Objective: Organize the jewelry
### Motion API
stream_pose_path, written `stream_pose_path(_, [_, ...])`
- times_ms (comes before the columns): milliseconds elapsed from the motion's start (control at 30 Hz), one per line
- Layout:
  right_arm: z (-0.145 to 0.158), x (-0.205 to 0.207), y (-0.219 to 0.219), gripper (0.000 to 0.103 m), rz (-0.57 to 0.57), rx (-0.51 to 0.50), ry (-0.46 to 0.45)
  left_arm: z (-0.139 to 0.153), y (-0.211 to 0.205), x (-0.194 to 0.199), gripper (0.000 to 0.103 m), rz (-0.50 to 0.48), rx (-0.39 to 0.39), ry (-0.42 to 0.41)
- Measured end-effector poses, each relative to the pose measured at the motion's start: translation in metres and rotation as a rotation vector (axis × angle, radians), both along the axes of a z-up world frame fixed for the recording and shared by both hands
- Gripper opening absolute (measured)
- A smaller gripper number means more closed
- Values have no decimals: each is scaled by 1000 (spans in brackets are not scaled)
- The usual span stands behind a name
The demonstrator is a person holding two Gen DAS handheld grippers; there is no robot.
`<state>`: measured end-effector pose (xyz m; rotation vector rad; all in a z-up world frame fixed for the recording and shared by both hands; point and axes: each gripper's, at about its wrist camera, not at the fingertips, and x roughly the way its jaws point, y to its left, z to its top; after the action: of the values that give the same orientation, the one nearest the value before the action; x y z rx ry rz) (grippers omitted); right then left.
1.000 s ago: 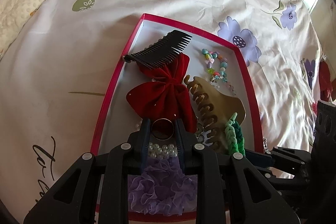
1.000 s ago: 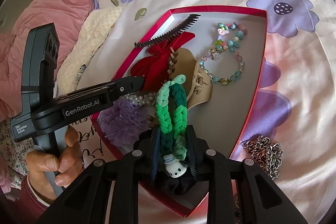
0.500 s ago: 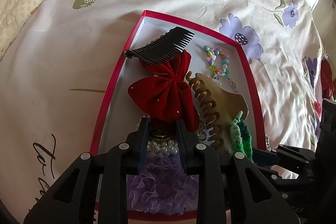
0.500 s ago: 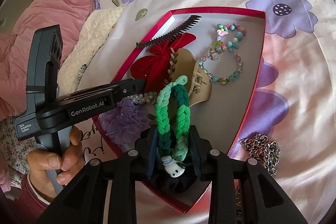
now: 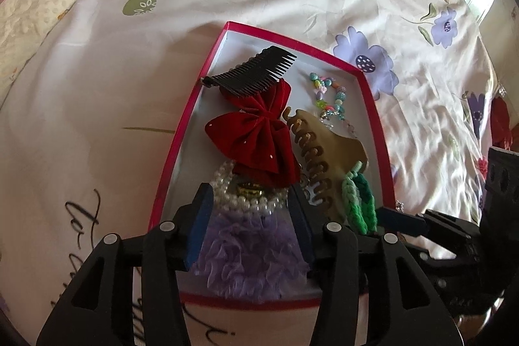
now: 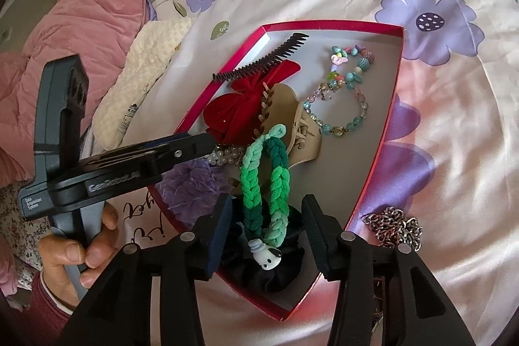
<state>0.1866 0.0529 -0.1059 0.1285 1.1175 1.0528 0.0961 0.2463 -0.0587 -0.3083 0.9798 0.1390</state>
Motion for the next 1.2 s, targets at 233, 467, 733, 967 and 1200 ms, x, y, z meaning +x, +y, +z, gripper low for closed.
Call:
stream_pose_path(233, [8, -3, -13, 57, -18, 28, -6, 12, 1, -28, 59, 24, -17, -20])
stream_pose_path(467, [23, -6, -37, 68, -69, 92, 8, 29, 4, -66, 71, 95, -63, -66])
stream_pose_path(733, [25, -8, -73, 83, -157, 191, 101, 31, 1, -105, 88, 173, -105, -66])
stream_pose_path(967, [27, -20, -88, 87, -178, 157, 106, 24, -16, -120, 89, 187, -6, 38])
stream_pose_path(1200, [47, -43, -86, 90, -143, 23, -9, 37, -33, -131, 95, 163, 72, 48])
